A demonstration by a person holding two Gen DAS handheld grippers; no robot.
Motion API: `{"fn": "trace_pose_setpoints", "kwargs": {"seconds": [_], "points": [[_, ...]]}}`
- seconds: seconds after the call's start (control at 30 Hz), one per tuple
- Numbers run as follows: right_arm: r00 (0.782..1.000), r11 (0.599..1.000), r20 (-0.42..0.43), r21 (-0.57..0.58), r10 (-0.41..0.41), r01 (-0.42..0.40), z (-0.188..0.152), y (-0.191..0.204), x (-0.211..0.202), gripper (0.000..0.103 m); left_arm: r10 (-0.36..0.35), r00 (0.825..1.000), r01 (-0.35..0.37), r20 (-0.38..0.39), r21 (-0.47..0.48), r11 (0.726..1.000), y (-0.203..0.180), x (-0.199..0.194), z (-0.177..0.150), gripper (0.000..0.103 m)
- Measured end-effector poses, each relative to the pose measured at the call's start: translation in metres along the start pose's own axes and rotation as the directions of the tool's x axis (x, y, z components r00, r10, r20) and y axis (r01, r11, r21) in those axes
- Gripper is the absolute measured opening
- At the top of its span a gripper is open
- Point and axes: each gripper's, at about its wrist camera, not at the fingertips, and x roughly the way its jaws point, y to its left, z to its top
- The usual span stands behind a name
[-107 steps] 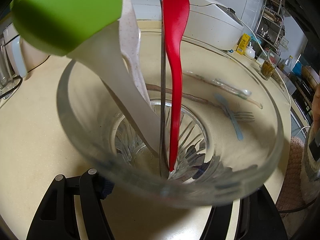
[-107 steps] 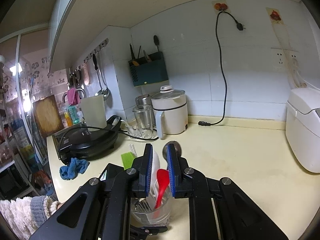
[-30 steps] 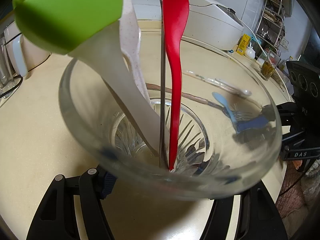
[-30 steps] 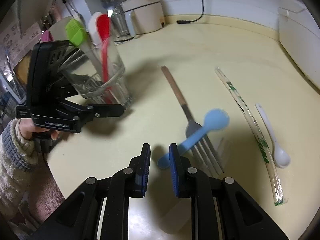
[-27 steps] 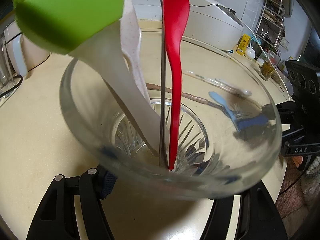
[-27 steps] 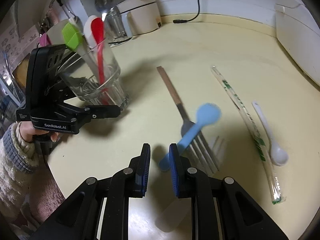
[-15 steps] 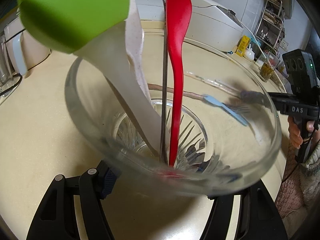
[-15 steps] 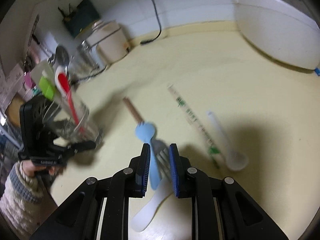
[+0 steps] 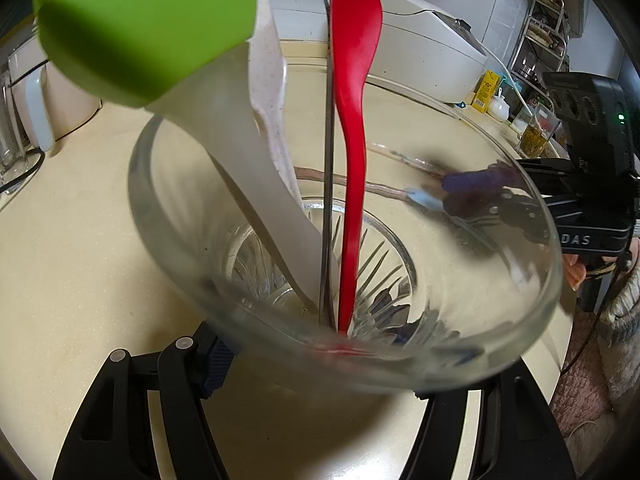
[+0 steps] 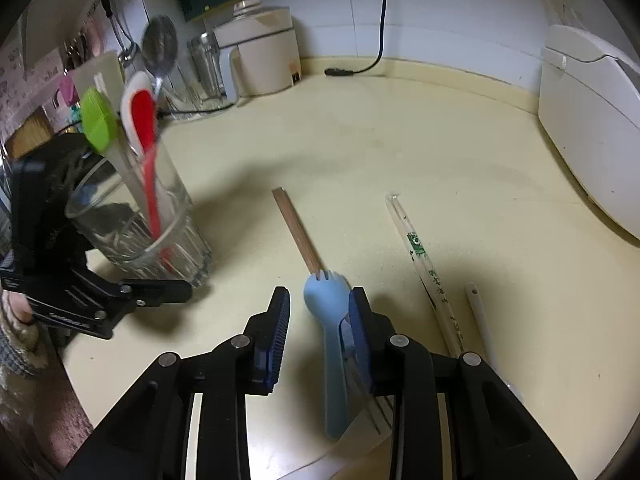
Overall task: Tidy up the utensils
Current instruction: 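Lower the right gripper onto the light-blue spork and close it, then lift the light-blue spork with the right gripper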
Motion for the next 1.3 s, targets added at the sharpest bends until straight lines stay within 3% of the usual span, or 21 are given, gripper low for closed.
{"fn": "trace_pose_setpoints", "kwargs": {"seconds": [0.53,1.07,1.3], "points": [[0.994,0.990,-0.067,-0.118,-0.090,0.082,0.002,0.010,0.027,0.032,0.004,1.000,-0.004,-0.002,0.007,1.000,-0.003,0.001,0.002,0.071],[0.999,0.998,-0.025,-0.047,-0.036,0.035,-0.002,-0.001,0.022,0.028,0.004,1.000,-0.004,-0.002,0.008,1.000,-0.002,0.001,0.002,0.071],[0.995,0.998,0.090,0.045,0.037,-0.041,-0.001,-0.012,-0.003,0.028,0.003,1.000,-0.003,-0.002,0.008,1.000,-0.002,0.002,0.001,0.071]]}}
